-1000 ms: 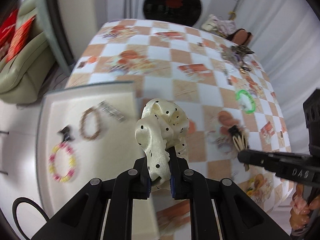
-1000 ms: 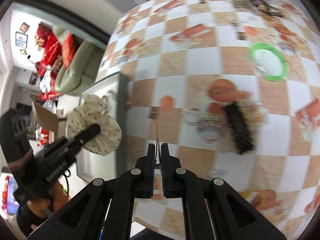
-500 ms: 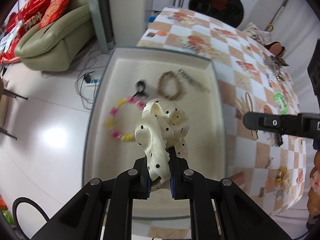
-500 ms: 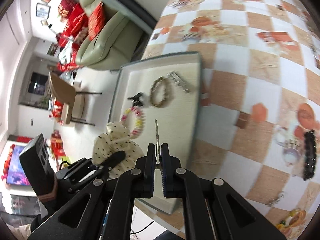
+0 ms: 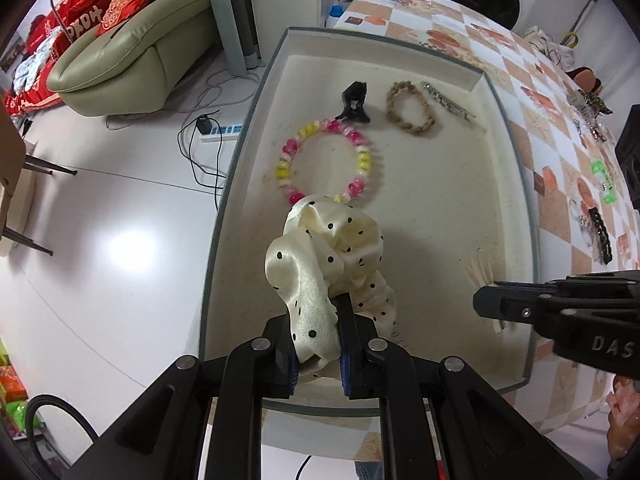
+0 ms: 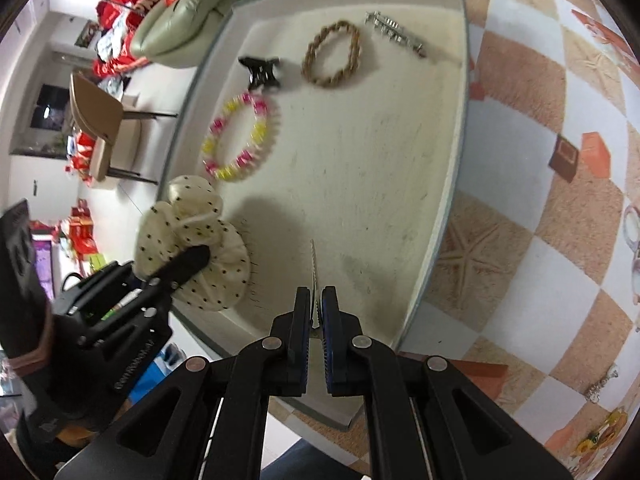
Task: Organize jewelry
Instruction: 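Grasp the cream polka-dot scrunchie with the left tool and carry it to the tray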
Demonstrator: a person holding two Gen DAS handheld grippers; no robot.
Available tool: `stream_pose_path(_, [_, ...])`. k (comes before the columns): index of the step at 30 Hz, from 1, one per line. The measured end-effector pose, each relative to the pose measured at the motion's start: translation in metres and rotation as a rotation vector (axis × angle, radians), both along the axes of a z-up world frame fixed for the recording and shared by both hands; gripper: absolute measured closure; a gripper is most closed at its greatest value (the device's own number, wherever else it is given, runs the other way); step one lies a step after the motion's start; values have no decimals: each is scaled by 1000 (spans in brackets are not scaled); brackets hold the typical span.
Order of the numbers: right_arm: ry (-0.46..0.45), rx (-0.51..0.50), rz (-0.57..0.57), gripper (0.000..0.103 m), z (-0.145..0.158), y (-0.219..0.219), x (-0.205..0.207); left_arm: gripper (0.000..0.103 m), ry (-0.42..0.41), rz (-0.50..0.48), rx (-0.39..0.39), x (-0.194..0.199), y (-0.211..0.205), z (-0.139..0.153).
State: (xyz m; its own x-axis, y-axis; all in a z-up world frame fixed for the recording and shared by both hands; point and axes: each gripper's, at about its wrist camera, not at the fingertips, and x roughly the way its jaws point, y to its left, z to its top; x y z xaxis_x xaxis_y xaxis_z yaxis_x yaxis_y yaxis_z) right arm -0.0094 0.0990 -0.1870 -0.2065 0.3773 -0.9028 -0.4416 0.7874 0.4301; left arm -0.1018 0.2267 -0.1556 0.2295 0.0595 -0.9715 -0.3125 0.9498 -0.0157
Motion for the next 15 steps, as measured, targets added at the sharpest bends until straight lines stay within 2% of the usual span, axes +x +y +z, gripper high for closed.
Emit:
stream_pose_path(3, [-8,-25,12,97,-8,3,0,84,11,-4,11,-1,1,-3])
stream_pose_path(5, [-9,-22,9,97,-9,3,1,57,18,-2,32,0,1,-3])
stream_pose_path(6, [-14,-21,12,97,-9,3,1,35,14,1,47,-1,2,-2])
stream_pose_path(7, [-18,-22,15,97,-9,3,0,31,0,6,66,-4,3,1])
stream_pose_path(13, [-11,-16,2,95,-8,2,3,31,1,-1,69,-2,4,3])
stream_pose_path(15, [-9,-5,-13,83,-4,-2,8,31,4,1,71,-1,4,3])
